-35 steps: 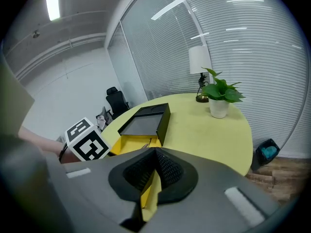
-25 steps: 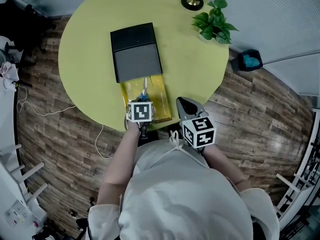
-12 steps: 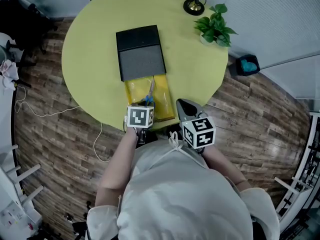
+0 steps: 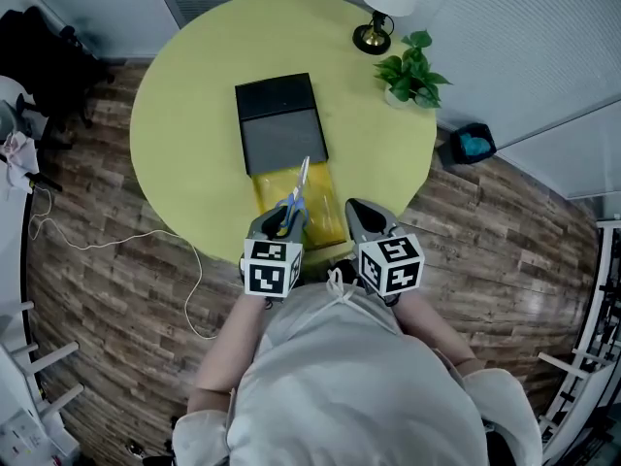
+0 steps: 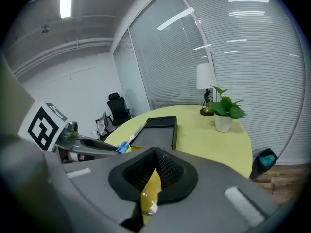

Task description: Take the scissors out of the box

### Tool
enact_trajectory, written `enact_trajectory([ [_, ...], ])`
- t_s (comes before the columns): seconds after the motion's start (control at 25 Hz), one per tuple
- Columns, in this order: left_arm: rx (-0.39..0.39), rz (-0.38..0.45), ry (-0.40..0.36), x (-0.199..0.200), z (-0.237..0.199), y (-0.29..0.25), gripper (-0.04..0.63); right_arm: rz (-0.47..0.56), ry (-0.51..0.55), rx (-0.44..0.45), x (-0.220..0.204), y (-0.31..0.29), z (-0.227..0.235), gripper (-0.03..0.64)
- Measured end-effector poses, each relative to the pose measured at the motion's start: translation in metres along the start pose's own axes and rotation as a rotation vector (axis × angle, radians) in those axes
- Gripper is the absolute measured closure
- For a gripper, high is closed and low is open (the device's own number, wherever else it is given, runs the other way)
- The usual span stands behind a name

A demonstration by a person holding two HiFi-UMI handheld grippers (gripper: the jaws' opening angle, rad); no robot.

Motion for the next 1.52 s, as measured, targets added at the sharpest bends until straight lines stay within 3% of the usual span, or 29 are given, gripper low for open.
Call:
enact_trajectory([
  [0.28,0.020,0.238,-0.062,0.059,0.003,0.048,0.502,0.110,0.033,-0.021,0.041,0.009,-0.013,0.618],
  [0.52,-0.004,0.457,-0.083,0.116,0.003,0.086,0.502,0.198,0.090,0.052,0.083,0.020,-0.033,0.618],
  [0.72,0.025,0.576,-0.144,0.150,0.004,0.114,0.502,0.301,0.134,0.029,0.115,0.032,-0.039,0.618],
  [0.92,0.033,0.612,-0.161,0.158,0.007,0.122,0.502,0.347,0.145,0.031,0.127,0.036,-0.039,0.618],
  [1.52,0.039,0.583,-0.143,0.153,0.007,0.114,0.502,0.302,0.168,0.066,0.119,0.020,-0.043,0.618],
])
Point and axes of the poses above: the fingertips, and each gripper's own axes: y backward along the fingers, z to its right, x out of its top, the point moved 5 cm from there along y, backward along the fingers, and after that the axes turned 2 degrees about x, right-handed, at the moved point
